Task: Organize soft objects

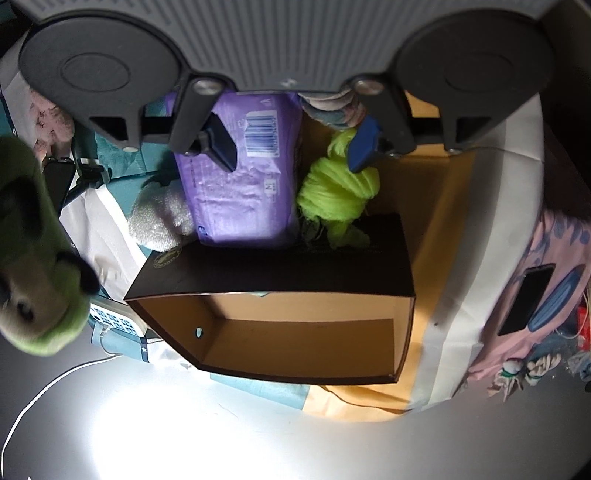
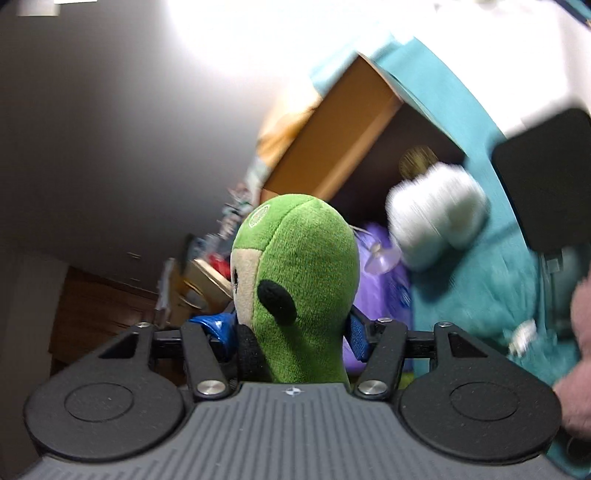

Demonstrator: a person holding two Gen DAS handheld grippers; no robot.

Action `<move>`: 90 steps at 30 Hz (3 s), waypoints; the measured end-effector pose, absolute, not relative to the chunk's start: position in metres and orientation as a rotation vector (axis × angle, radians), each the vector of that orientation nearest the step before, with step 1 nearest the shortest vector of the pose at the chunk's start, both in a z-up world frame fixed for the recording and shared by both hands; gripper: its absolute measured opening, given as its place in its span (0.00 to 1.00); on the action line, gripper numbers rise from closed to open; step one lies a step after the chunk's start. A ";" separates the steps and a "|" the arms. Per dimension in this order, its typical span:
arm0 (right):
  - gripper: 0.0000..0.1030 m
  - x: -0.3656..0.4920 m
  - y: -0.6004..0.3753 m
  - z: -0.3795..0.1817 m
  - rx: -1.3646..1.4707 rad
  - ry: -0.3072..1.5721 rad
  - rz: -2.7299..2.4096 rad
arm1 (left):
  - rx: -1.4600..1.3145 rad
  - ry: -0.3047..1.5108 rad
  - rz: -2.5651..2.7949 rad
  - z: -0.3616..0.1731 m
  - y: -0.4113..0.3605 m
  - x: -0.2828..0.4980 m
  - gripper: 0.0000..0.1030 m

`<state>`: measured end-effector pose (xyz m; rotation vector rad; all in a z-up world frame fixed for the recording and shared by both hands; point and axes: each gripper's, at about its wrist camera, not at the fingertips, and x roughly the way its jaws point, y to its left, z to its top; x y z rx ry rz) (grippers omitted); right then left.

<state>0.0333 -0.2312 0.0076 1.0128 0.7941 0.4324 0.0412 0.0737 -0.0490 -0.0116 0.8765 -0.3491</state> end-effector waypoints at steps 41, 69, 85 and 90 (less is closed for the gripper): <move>0.51 0.250 -0.207 -0.002 0.235 0.841 0.103 | -0.077 0.899 -0.055 -0.037 0.092 0.035 0.64; 0.48 -0.015 -0.222 0.038 0.250 0.625 0.007 | 0.117 0.808 -0.057 -0.006 0.030 0.010 0.69; 0.48 -0.076 -0.270 -0.008 0.390 0.827 0.163 | 0.125 0.918 -0.013 -0.025 -0.029 -0.057 0.69; 0.48 -0.088 -0.276 -0.020 0.423 0.875 0.185 | 0.113 0.936 0.004 -0.030 -0.039 -0.073 0.69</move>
